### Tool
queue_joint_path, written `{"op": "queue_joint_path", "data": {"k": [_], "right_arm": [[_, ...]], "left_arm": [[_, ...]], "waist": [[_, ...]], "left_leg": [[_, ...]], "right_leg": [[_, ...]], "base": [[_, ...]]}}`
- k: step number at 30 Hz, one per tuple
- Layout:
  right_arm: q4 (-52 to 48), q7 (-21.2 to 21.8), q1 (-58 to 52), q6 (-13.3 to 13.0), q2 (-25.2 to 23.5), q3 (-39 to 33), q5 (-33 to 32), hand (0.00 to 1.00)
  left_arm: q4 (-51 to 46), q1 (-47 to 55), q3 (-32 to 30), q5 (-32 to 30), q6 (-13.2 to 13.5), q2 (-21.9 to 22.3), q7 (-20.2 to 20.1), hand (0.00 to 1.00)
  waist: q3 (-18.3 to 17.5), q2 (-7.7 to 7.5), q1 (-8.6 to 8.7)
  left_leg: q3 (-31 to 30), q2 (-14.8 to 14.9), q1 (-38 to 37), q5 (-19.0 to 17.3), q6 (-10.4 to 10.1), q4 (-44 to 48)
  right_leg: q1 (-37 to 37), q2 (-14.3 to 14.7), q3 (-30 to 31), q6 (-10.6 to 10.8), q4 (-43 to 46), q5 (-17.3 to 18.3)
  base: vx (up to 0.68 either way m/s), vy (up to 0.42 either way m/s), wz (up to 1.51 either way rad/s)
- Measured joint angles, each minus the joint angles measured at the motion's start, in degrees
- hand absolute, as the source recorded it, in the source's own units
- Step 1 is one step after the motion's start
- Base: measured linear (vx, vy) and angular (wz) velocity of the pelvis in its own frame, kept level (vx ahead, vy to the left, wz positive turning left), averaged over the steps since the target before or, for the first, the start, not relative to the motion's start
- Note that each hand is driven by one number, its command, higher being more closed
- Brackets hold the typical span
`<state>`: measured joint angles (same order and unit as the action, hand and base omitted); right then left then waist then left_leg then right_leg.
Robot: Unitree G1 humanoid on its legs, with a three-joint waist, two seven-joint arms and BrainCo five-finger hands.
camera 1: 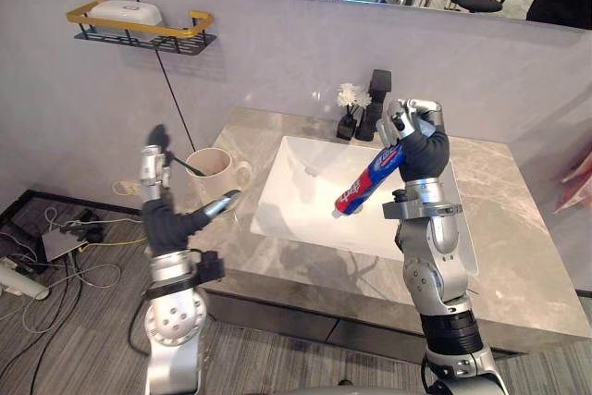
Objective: Organize washtable
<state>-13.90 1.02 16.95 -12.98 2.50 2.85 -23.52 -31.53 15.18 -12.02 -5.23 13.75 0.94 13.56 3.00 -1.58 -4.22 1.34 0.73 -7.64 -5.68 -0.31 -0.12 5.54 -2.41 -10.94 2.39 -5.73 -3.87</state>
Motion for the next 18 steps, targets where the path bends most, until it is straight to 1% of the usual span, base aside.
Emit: {"op": "queue_joint_path", "data": {"k": [3, 4, 8, 9, 10, 11, 13, 16, 18], "right_arm": [[-0.01, -1.02, 1.96, -0.16, 0.47, -0.51, 0.29, 1.0], [-0.01, -1.29, 2.86, -0.28, 0.59, -1.71, 0.56, 1.0], [0.05, -2.17, 4.55, -0.3, 1.45, -3.92, 0.59, 1.0], [0.11, -2.24, 5.11, -0.3, 1.46, -4.2, 0.58, 1.0], [0.13, -2.39, 5.73, -0.43, 1.61, -4.94, 0.56, 1.0], [0.67, -2.62, 6.85, -0.77, 1.92, -5.31, 0.5, 1.0], [1.9, -2.75, 8.59, -0.85, 1.96, -5.08, 0.46, 1.0], [3.83, -3.64, 12.21, -1.39, 2.55, -5.02, 0.06, 1.0], [4.35, -4.31, 14.43, -1.78, 2.64, -4.96, -0.66, 1.0]], "left_arm": [[0.01, 2.41, -5.11, 2.71, 0.4, 1.19, 1.26, 0.0], [0.03, 2.89, -7.25, 3.38, 0.4, 1.64, 1.66, 0.0], [1.56, 3.47, -10.83, 4.36, 0.57, 2.8, 1.66, 0.0], [2.59, 3.98, -11.26, 4.69, 0.56, 2.86, 1.64, 0.0], [4.65, 4.19, -11.56, 4.89, 0.43, 2.9, 1.53, 0.0], [7.08, 4.35, -11.9, 5.06, 0.24, 2.94, 1.46, 0.0], [9.0, 5.08, -12.4, 5.25, 0.16, 3.08, 1.37, 0.0], [15.19, 6.64, -12.37, 5.74, -0.43, 3.41, 0.42, 0.0], [19.5, 6.69, -12.21, 5.75, -1.84, 3.43, -0.33, 0.0]], "waist": [[0.02, -0.03, -0.25], [0.05, -0.09, -1.2], [0.12, -0.29, -1.65], [0.13, -0.26, -1.85], [0.14, -0.26, -2.73], [0.16, -0.36, -2.94], [0.18, -0.39, -2.92], [0.24, -0.6, -3.11], [0.64, -1.21, -4.01]], "left_leg": [[-0.41, -0.02, 0.02, 0.0, 0.0, -0.02], [-0.5, -0.02, 0.04, 0.0, 0.0, -0.02], [-1.69, -0.25, 0.64, 0.02, -0.01, 0.04], [-1.87, -0.3, 0.67, 0.02, -0.01, 0.04], [-1.97, -0.36, 0.68, 0.09, 0.1, 0.03], [-2.16, -0.46, 0.73, 0.1, 0.11, 0.02], [-2.33, -0.59, 0.79, 0.11, 0.12, 0.02], [-2.57, -0.8, 0.89, 0.11, 0.13, 0.0], [-2.7, -0.78, 0.96, 0.11, 0.13, 0.0]], "right_leg": [[0.15, -0.04, -0.22, -0.05, 0.0, 0.18], [0.17, -0.04, -0.31, -0.07, 0.0, 0.26], [0.17, -0.32, -1.61, -0.05, 0.01, 0.44], [0.15, -0.37, -1.65, -0.04, 0.01, 0.45], [0.15, -0.42, -1.71, -0.01, 0.01, 0.47], [0.16, -0.52, -1.84, 0.02, 0.01, 0.49], [0.15, -0.63, -1.99, 0.03, 0.01, 0.49], [0.16, -0.85, -2.31, 0.08, 0.01, 0.52], [0.15, -0.85, -2.44, 0.19, 0.01, 0.61]], "base": [[-0.01, 0.004, 0.09], [0.0, 0.0, 0.0], [-0.01, 0.004, 0.15], [-0.01, 0.016, 0.1], [0.0, 0.018, 0.05], [-0.01, 0.017, 0.06], [-0.01, 0.015, 0.05], [-0.02, 0.014, 0.05], [-0.01, -0.003, 0.02]]}}
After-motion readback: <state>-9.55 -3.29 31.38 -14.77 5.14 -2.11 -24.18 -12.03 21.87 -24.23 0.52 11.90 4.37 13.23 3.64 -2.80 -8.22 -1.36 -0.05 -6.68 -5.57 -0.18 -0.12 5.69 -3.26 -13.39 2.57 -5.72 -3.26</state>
